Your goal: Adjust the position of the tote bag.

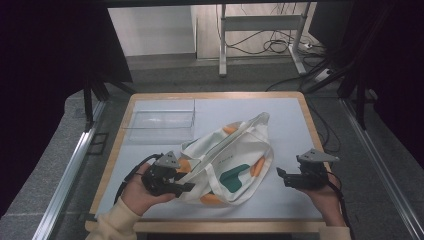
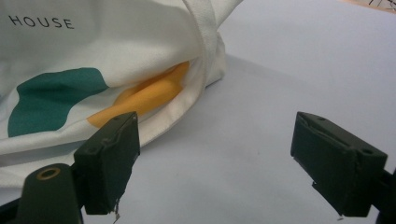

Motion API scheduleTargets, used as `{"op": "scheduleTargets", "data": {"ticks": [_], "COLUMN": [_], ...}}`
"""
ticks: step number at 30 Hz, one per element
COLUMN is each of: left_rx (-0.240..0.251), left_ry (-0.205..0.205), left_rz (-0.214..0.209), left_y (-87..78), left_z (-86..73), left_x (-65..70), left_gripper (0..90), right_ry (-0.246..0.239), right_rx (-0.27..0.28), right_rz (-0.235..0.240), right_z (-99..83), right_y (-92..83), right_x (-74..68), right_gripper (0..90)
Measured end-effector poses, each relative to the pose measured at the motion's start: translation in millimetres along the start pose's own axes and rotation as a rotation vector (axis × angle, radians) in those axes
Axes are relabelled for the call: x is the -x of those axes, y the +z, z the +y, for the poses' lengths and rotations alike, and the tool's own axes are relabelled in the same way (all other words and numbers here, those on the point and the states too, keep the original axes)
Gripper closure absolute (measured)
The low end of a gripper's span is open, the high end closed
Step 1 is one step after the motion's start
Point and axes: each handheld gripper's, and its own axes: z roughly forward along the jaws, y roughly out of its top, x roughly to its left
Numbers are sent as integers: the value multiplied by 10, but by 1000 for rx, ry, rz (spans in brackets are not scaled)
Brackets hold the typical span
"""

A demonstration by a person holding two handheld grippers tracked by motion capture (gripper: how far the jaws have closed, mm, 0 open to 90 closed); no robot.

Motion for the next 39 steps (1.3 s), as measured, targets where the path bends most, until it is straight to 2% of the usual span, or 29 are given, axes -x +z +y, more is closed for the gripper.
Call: {"op": "scheduleTargets", "data": {"ticks": [1,2,3,7,15,22,27,31,33,39], "left_rx": [-4,-5,-5,6,13,18,16,17,17,17], "left_ry": [4,4,4,-9,-26,-34,-43,-45,-45,-41], "left_rz": [2,5,5,17,0,-3,-4,-7,-8,-7], "left_y": [11,22,22,17,35,40,47,50,49,49], "left_z": [-4,-12,-12,-33,-73,-103,-119,-128,-126,-120], "left_x": [-2,-8,-8,-35,-81,-114,-146,-151,-153,-151], "left_gripper": [667,735,756,808,830,831,832,834,834,834], "right_ry": [0,-3,-3,-11,-2,-25,-32,-66,-99,-112], "right_rx": [0,-2,-2,3,26,30,43,25,6,9], "right_rz": [0,0,0,-1,11,20,45,52,65,94], "right_z": [0,0,0,16,56,144,262,380,494,696], "right_y": [0,1,1,-5,-30,-16,-30,10,63,130], "right_x": [0,-3,-3,-6,16,-25,-13,19,70,173], "right_gripper": [157,157,157,157,174,190,205,217,231,245]}}
